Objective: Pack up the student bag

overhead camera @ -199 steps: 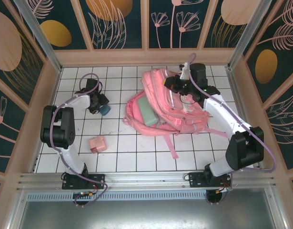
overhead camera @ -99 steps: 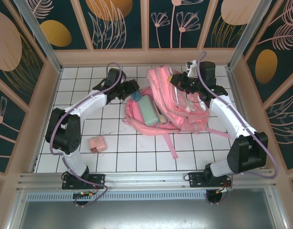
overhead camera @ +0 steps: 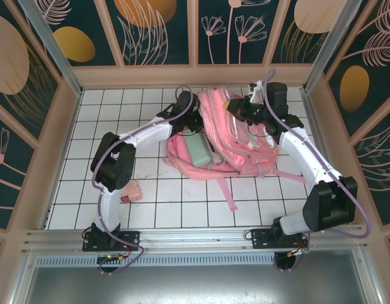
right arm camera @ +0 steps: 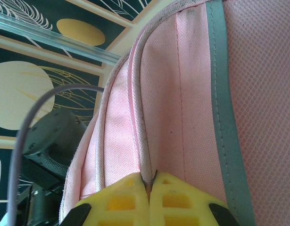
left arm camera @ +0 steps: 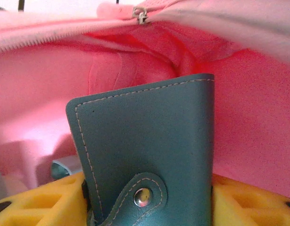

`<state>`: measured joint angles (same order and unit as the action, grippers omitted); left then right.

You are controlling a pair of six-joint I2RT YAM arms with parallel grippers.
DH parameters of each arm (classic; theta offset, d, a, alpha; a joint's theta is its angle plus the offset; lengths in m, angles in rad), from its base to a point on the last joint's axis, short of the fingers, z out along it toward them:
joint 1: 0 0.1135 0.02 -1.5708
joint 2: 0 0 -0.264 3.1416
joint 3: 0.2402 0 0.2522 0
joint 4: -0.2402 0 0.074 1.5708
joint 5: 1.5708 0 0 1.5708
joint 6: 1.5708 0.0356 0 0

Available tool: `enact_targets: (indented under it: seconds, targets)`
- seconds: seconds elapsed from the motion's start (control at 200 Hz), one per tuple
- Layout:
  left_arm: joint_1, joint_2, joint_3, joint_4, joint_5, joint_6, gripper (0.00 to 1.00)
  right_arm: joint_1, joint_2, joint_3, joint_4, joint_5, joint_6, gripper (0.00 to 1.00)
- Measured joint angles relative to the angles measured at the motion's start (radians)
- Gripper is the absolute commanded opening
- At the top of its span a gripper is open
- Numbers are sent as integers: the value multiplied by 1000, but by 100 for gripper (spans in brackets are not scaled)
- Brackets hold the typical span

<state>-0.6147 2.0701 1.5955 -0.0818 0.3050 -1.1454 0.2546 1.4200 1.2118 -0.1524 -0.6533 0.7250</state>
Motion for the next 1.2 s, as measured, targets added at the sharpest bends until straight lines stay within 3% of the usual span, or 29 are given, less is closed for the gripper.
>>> enact_targets:
  seconds: [0.285,0.495,0.51,0.535,0.961,1.201]
  targets:
    - [-18,13,24,67,-87,-222,58,-1,-3,0,0,0,8,0]
    - [-19,47,81,71,-105,-272,84,-1,-10,-9,4,1,11,0]
    - [-19,48,81,70,-106,-276,92,-1,-10,-11,6,1,11,0]
    - [-19,50,81,69,-105,-274,98,-1,-11,-13,7,1,11,0]
    - [-19,53,92,28,-140,-249,99,-1,-11,-16,17,1,15,0]
    - [-19,39,120,-46,-181,-158,99,-1,-11,-16,17,1,14,0]
